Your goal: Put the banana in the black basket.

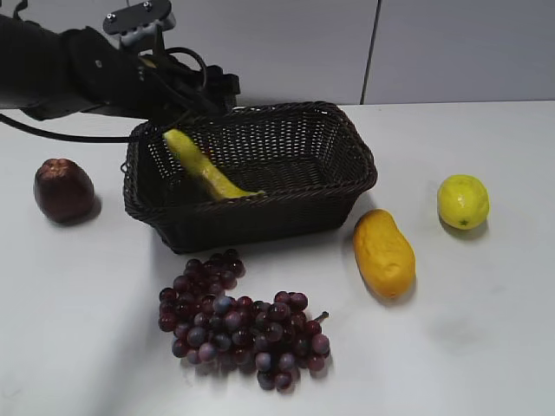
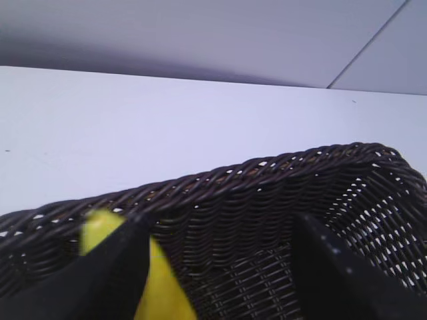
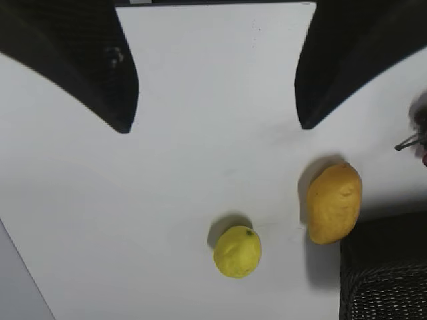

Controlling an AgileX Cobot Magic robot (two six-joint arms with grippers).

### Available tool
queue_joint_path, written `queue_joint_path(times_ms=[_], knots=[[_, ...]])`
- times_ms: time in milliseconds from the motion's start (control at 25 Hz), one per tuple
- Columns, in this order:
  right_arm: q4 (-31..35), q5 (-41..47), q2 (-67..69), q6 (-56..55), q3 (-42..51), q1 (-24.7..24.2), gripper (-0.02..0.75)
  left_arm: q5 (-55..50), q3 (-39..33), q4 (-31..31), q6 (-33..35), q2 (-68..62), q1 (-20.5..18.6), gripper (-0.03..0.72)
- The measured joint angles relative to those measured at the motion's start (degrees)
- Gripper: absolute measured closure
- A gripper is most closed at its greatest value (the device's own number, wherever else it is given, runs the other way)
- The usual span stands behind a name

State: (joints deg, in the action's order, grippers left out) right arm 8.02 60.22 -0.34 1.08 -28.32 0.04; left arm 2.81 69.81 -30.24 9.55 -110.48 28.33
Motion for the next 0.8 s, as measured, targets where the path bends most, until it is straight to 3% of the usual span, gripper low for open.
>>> queue_joint_path(times_ms=[320, 800], knots=[[0.0, -0.05, 0.0, 0.0, 0.0, 0.0, 0.155, -10.76, 0.0, 2.0, -0.04, 7.96, 0.0, 0.038], [0.0, -0.01, 0.0, 0.0, 0.0, 0.0, 0.155, -46.98, 0.04, 10.96, 0.0, 23.12, -2.01, 0.07]])
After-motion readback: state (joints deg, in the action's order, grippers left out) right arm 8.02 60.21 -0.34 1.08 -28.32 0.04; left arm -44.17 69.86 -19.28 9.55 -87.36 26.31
